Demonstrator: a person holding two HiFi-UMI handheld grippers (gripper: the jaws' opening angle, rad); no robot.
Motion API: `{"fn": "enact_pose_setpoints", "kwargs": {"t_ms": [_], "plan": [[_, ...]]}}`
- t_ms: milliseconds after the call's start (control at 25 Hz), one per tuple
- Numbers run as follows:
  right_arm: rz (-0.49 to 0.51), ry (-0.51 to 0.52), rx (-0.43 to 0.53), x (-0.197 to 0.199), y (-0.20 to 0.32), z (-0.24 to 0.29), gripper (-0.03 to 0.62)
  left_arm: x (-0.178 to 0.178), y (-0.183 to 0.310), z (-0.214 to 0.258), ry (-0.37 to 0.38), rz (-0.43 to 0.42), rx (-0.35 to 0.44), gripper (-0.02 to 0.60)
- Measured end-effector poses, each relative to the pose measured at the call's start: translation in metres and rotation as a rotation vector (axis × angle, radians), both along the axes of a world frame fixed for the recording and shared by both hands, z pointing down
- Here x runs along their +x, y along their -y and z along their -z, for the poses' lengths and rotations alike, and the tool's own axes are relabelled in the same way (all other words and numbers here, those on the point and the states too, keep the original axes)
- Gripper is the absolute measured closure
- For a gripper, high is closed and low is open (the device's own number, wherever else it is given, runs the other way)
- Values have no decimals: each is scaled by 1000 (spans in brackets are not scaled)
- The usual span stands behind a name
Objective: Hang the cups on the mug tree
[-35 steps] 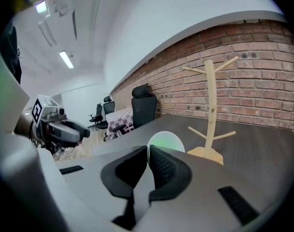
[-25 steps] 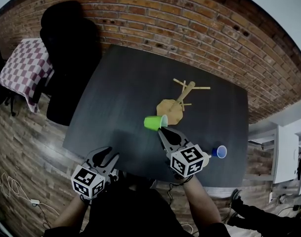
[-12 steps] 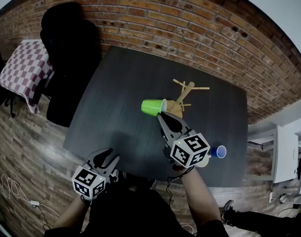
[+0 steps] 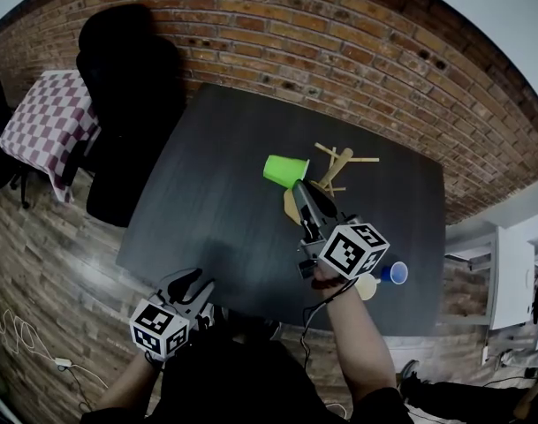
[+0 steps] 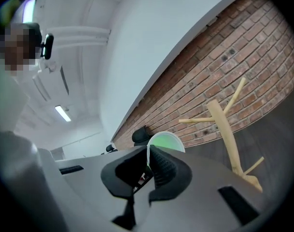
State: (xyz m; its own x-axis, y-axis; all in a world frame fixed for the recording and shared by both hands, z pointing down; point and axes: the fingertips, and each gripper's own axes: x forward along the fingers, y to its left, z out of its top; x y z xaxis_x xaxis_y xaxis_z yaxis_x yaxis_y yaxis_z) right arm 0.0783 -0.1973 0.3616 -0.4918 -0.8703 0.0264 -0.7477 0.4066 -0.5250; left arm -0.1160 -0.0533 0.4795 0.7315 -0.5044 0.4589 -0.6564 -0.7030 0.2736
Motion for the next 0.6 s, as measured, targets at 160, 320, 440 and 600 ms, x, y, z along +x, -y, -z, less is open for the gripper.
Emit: {"fn": "enact_pose_setpoints", "kwargs": {"t_ms": [160, 320, 440, 600], "plan": [[-2, 85, 4, 2, 11, 9, 554, 0, -2, 1, -4, -4, -1, 436], [2, 112, 8, 3, 21, 14, 554, -2, -2, 3, -5, -5, 7, 436], [-8, 128, 16, 6, 28, 19, 554, -6, -1, 3, -8, 3, 6, 436], [-29, 169, 17, 12, 39, 25, 554, -8, 0, 4, -11, 7, 0, 436]]}}
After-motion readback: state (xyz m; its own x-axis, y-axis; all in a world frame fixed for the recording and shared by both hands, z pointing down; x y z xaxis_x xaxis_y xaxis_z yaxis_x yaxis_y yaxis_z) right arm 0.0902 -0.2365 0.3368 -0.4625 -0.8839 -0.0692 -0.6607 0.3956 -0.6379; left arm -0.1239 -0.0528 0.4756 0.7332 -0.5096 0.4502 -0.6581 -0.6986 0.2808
